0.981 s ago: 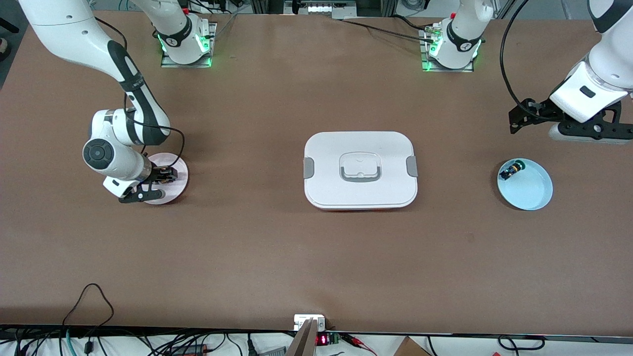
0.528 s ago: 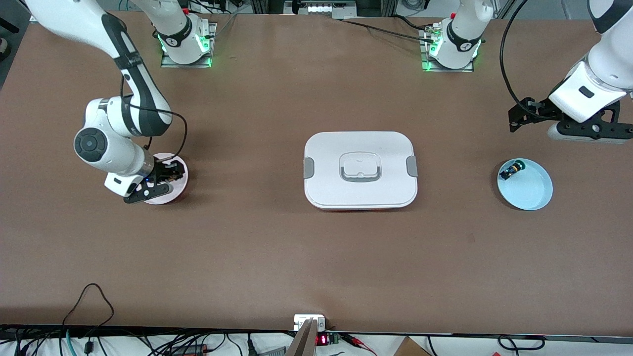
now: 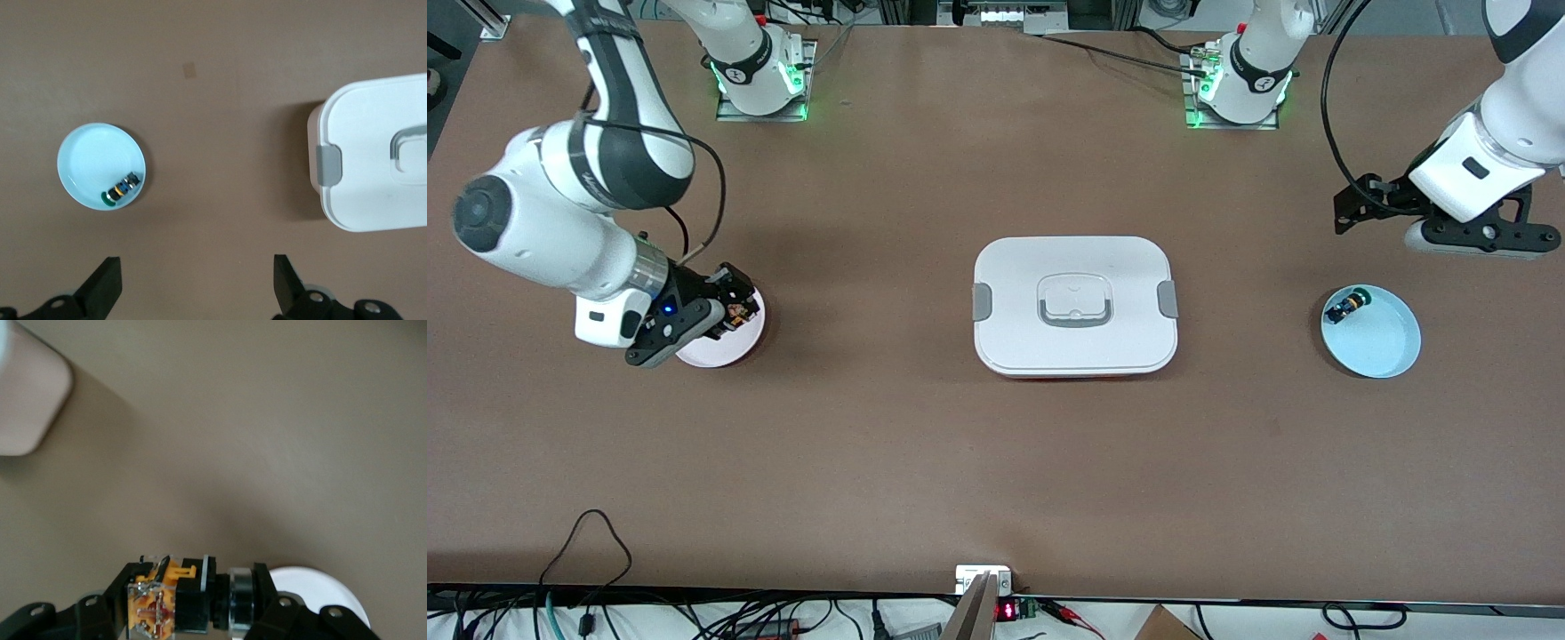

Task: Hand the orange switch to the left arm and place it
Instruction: 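Lift the switch with the right gripper while the left gripper approaches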

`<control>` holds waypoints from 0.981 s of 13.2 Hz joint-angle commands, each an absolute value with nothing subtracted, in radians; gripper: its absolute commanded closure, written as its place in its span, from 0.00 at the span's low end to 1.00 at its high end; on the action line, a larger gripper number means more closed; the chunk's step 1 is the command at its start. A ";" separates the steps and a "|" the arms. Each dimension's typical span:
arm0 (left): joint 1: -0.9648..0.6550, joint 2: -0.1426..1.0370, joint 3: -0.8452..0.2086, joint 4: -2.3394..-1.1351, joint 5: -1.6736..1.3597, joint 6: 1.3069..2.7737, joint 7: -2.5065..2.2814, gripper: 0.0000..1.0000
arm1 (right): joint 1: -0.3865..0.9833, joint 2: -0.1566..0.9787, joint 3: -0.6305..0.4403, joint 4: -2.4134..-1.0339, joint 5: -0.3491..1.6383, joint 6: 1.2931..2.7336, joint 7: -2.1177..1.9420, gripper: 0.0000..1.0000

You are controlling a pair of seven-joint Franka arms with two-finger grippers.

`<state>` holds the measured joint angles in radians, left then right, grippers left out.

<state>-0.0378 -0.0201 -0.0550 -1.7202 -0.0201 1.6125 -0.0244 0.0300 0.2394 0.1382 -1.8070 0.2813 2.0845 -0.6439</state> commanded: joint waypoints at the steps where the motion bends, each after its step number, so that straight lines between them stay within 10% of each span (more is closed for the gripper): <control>1: -0.026 0.011 -0.048 -1.683 -0.183 1.502 -0.023 0.00 | 0.026 0.218 0.167 -1.783 0.455 2.065 -0.866 0.90; 13: 0.043 0.291 -0.064 -1.709 -1.149 1.298 0.124 0.00 | 0.141 0.241 0.321 -1.750 1.277 2.131 -1.480 0.91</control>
<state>0.0696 0.2423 -0.0598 -1.7203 -1.0256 1.2872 0.0572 0.1313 0.2240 0.3195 -1.7524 1.1715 2.1283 -1.3675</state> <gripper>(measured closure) 0.000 0.269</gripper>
